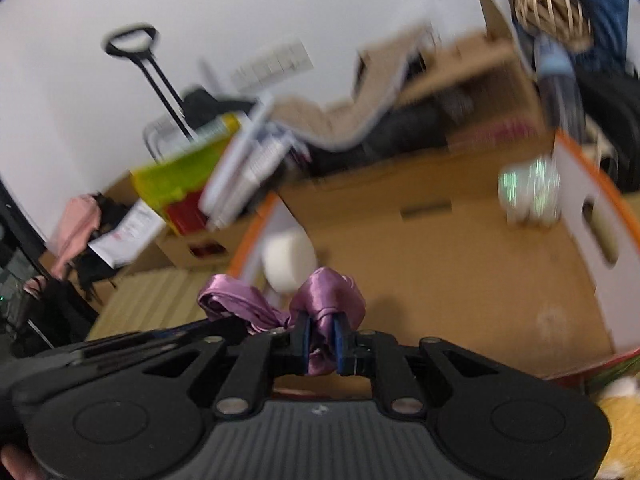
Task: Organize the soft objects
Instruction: 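Open both tools to drop the pink satin items into the box, then move both tools back over the table items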
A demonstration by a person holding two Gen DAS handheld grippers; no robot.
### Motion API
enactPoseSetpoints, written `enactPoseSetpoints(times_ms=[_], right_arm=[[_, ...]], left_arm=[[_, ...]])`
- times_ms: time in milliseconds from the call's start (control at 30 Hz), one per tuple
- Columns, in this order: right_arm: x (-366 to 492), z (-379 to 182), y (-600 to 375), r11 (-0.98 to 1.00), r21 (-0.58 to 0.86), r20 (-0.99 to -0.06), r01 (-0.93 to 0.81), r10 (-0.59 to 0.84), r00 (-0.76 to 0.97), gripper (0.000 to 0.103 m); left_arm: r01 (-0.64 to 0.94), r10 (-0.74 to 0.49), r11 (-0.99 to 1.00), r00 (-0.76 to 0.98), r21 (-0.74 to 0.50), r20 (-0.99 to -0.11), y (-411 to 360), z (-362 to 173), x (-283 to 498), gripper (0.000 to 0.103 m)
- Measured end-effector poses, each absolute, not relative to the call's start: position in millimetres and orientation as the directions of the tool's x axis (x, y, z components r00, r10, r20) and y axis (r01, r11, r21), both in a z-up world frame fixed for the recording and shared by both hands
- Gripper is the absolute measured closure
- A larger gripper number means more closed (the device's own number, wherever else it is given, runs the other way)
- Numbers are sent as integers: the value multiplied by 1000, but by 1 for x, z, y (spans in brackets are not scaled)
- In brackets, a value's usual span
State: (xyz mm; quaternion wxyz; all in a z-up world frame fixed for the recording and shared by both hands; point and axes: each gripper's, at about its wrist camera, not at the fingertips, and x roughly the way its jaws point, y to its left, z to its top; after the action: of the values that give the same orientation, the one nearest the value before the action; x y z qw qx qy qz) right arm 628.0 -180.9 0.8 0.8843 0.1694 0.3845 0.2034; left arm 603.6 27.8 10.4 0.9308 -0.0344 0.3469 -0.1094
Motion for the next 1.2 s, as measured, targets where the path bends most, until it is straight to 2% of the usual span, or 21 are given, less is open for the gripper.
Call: enactPoseSetpoints(times_ms=[33, 67, 133, 167, 200, 367, 633, 833, 900, 1000, 1133, 1200], right_arm=[[630, -2, -180, 861, 456, -622, -227, 491, 610, 84], [628, -5, -181, 860, 458, -626, -225, 492, 605, 81], [627, -7, -179, 859, 455, -626, -235, 496, 602, 78], [626, -6, -177, 859, 454, -626, -238, 497, 601, 69], [626, -4, -177, 861, 453, -627, -232, 493, 603, 66], [612, 15, -185, 866, 444, -615, -231, 482, 624, 61], [544, 95, -232, 893, 382, -538, -240, 425, 728, 59], [440, 158, -269, 932, 249, -387, -264, 345, 855, 42], [401, 167, -276, 949, 176, -344, -260, 307, 887, 36], [349, 168, -279, 957, 114, -287, -266, 288, 914, 19], [278, 150, -279, 963, 61, -179, -263, 270, 946, 14], [242, 130, -281, 963, 91, -130, -255, 266, 955, 6]], left_arm=[[182, -225, 974, 740, -133, -634, 29, 8, 601, 71], [182, -226, 974, 742, -135, -632, 30, 7, 600, 61], [186, -238, 971, 737, -148, -632, 34, 6, 599, 60], [181, -237, 971, 738, -153, -632, 35, 7, 599, 60], [173, -233, 972, 738, -156, -633, 34, 8, 597, 60], [143, -194, 981, 760, -132, -621, 30, 32, 582, 51], [124, -149, 989, 846, -83, -511, 36, 114, 505, 51], [87, -94, 996, 930, -34, -355, 34, 161, 403, 38], [79, -79, 997, 950, -12, -303, 30, 166, 370, 23], [87, -85, 996, 963, -5, -255, 23, 167, 320, 20], [89, -89, 996, 981, -7, -174, 14, 149, 250, 13], [82, -82, 997, 986, -5, -144, 7, 133, 217, 7]])
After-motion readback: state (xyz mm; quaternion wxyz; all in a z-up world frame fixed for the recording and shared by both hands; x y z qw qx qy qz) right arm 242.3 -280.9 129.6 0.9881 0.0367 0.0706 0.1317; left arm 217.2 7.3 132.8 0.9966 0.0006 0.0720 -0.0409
